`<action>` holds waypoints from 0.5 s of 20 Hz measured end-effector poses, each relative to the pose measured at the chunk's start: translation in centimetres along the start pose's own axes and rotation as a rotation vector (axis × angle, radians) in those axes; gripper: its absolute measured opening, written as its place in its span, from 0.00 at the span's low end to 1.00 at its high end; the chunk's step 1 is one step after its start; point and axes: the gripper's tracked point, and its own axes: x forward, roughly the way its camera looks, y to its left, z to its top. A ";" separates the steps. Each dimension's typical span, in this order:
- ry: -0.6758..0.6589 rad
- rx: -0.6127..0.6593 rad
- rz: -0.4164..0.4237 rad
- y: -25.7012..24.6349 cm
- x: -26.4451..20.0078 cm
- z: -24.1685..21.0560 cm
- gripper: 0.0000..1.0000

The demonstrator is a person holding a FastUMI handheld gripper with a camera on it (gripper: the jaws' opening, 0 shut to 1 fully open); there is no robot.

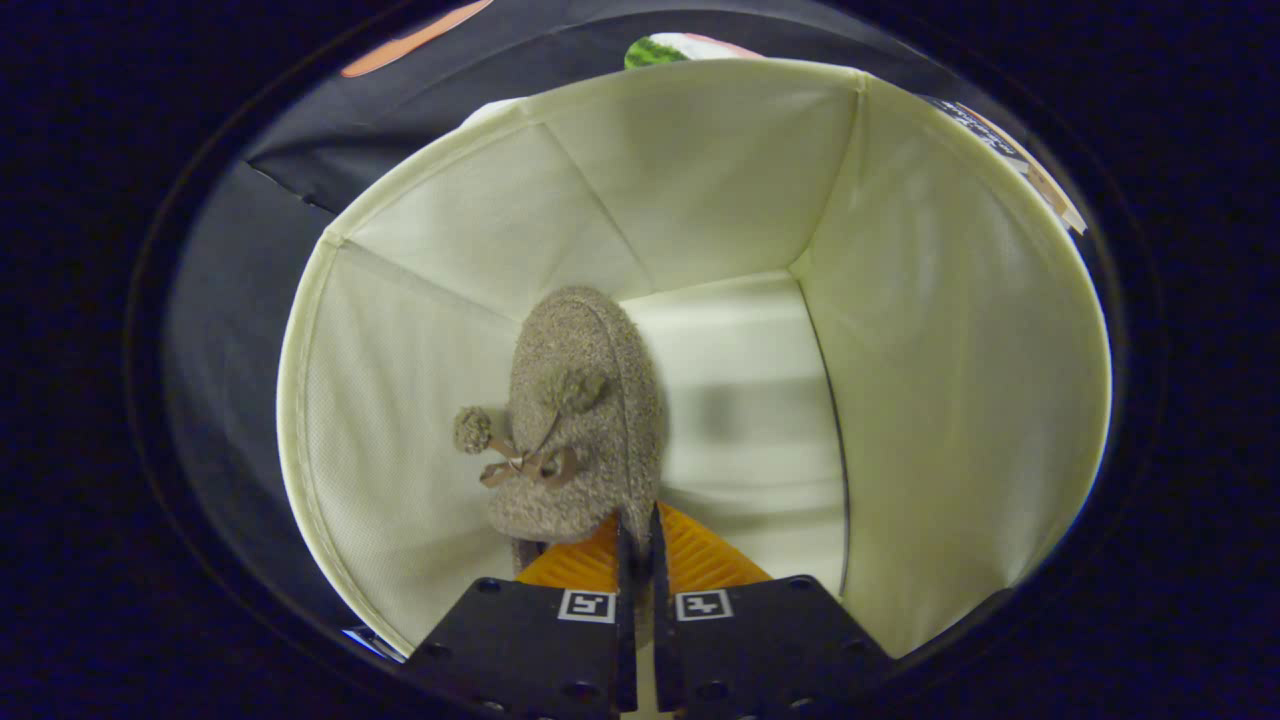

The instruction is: Open the storage box then place both shoes into the box .Put the left shoe in first, then the right shoe, with the right side of both shoes facing outward in a uniform manner.

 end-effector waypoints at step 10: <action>-0.115 -0.271 0.036 0.9 -10.1 0.9 0.88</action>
